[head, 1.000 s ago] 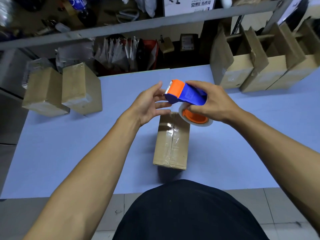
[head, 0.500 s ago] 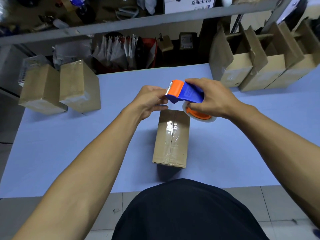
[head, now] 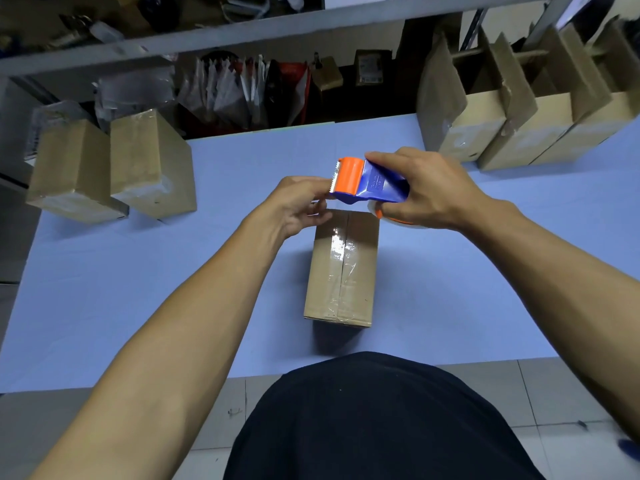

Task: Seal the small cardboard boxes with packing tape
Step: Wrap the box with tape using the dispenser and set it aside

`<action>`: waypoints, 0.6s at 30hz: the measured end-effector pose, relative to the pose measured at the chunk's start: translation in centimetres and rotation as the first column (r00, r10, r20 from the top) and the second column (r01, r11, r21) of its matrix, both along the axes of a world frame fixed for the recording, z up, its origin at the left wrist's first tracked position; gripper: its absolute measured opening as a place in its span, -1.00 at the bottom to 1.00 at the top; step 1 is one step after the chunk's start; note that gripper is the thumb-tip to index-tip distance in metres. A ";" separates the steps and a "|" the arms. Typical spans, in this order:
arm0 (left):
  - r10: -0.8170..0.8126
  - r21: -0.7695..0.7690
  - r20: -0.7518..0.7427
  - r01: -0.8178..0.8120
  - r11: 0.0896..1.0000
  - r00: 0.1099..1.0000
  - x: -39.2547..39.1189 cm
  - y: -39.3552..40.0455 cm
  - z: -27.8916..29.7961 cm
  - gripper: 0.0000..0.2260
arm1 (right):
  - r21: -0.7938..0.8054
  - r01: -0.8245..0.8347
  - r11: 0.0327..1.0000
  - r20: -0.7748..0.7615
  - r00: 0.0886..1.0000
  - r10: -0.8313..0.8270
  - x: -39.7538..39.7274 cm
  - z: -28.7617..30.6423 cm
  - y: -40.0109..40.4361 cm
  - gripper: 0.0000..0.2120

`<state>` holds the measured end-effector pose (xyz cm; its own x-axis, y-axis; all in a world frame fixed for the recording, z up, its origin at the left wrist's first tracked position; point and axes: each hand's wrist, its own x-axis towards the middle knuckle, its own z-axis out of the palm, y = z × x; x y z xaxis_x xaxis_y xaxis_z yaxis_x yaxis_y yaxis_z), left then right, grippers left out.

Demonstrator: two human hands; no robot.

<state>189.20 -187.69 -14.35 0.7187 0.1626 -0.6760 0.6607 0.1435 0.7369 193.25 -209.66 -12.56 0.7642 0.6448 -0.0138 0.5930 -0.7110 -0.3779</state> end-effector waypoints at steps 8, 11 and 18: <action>-0.095 0.324 0.079 0.064 0.944 0.992 -0.5 -0.2 -1.2 -0.88 | -0.026 0.003 1.000 0.009 1.000 -0.003 -0.8 -0.8 -0.6 -0.28; -0.020 0.307 0.082 -0.006 0.952 0.996 -1.6 1.8 -2.4 -0.87 | -0.053 0.054 0.997 -0.021 0.998 -0.055 -1.3 -1.5 -2.9 -0.27; -0.024 0.316 0.070 0.001 0.949 0.997 -2.0 1.6 -4.3 -0.88 | -0.112 0.092 0.989 -0.011 0.996 -0.094 -1.3 -2.6 -4.2 -0.29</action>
<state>187.15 -186.06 -18.65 0.7667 0.3503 -0.5381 0.6047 -0.1121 0.7886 191.96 -213.82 -15.20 0.8200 0.5646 -0.0941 0.5169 -0.8010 -0.3021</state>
